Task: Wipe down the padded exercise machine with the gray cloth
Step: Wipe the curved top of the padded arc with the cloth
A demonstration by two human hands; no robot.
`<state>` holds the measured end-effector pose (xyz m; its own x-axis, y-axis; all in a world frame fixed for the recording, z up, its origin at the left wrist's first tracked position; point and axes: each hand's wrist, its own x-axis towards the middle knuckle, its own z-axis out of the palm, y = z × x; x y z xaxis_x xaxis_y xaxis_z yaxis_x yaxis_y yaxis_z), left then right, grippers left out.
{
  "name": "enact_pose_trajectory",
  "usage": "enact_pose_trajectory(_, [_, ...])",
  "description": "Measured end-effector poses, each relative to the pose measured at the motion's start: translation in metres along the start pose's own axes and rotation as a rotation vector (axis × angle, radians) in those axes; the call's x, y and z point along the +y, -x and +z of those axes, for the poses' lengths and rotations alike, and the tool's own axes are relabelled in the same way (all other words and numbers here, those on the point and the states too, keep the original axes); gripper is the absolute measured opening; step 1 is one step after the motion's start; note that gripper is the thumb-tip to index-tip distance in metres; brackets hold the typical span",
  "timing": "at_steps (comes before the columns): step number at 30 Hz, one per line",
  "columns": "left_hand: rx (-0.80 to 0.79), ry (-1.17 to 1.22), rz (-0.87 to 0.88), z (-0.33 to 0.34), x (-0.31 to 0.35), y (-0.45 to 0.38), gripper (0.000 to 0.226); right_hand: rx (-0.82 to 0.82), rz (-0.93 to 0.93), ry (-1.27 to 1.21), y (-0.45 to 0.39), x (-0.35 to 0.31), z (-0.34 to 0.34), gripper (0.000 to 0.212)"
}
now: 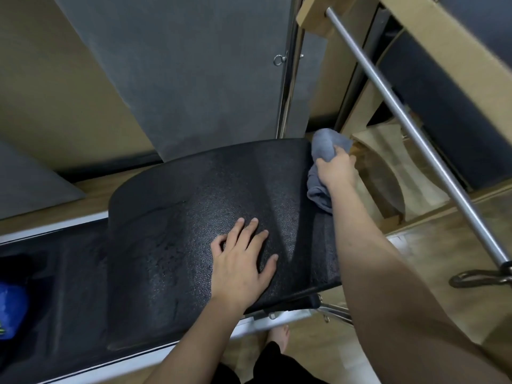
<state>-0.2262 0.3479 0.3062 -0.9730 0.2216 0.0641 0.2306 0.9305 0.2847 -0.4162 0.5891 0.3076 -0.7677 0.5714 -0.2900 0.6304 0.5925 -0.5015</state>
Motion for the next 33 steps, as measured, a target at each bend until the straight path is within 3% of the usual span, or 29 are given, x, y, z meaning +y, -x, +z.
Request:
enact_pose_trajectory(2, [-0.001,0.002,-0.006,0.0,0.001,-0.001,0.046,-0.003,0.015,0.021,0.001,-0.002,-0.004,0.065])
enact_pose_trajectory(7, [0.014,-0.011,0.008,-0.001,0.002,-0.001,0.046,0.032,-0.199,0.182,0.057,-0.038,0.012,0.068])
enact_pose_trajectory(17, [-0.015,0.008,0.032,-0.005,-0.005,0.001,0.048,-0.214,-1.008,0.384,0.142,-0.082,0.052,0.073])
enact_pose_trajectory(20, [-0.069,0.049,0.077,-0.01,-0.01,0.007,0.056,-0.22,-0.956,0.367,0.127,-0.086,0.05,0.07])
enact_pose_trajectory(25, [-0.068,0.166,0.213,-0.015,-0.021,0.052,0.061,-0.133,-0.581,0.31,0.092,-0.117,0.053,0.064])
enact_pose_trajectory(27, [-0.055,0.148,0.277,-0.012,-0.027,0.076,0.06,-0.097,-0.524,0.336,0.096,-0.129,0.06,0.062])
enact_pose_trajectory(29, [-0.026,0.096,0.3,-0.007,-0.032,0.097,0.052,-0.061,-0.6,0.401,0.115,-0.133,0.066,0.063])
enact_pose_trajectory(33, [0.04,0.111,0.292,-0.002,-0.034,0.105,0.036,-0.099,-0.936,0.525,0.176,-0.119,0.075,0.073])
